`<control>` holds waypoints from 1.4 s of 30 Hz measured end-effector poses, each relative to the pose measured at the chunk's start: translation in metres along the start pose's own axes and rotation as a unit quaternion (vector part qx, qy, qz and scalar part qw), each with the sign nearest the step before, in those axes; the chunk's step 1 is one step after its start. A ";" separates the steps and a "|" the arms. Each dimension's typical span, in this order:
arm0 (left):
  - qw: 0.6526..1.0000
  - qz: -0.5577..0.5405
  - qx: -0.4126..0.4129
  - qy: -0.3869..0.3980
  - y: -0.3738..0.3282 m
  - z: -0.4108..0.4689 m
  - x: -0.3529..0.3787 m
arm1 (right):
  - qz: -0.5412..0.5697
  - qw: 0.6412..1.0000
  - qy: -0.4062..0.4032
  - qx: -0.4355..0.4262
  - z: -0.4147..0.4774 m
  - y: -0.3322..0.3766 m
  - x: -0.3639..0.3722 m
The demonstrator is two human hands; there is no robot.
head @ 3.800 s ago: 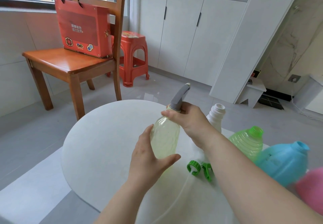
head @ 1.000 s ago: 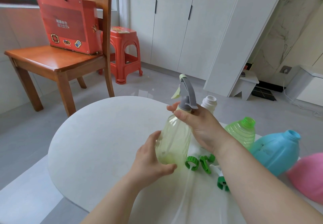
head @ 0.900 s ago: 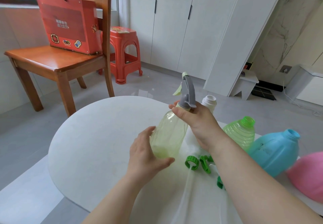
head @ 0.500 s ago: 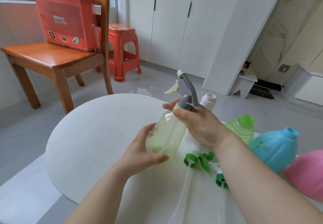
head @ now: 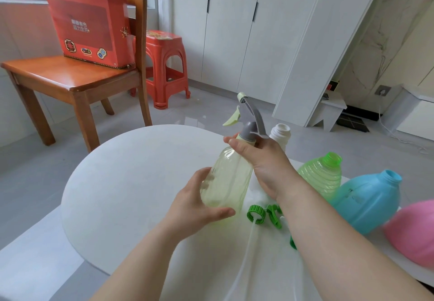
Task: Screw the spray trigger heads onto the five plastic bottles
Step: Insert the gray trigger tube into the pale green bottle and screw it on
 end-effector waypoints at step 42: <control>0.999 -0.042 0.024 0.013 -0.017 -0.014 -0.005 | -0.028 0.998 0.000 -0.061 0.005 0.024 0.008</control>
Point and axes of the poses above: each hand's wrist, its own z-axis towards the middle knuckle, its own x-axis out of the palm, y = z × x, the point moved 2 cm from there along z, towards the middle knuckle, and after that the axes turned 9 degrees about -x, right-handed, at the moved point
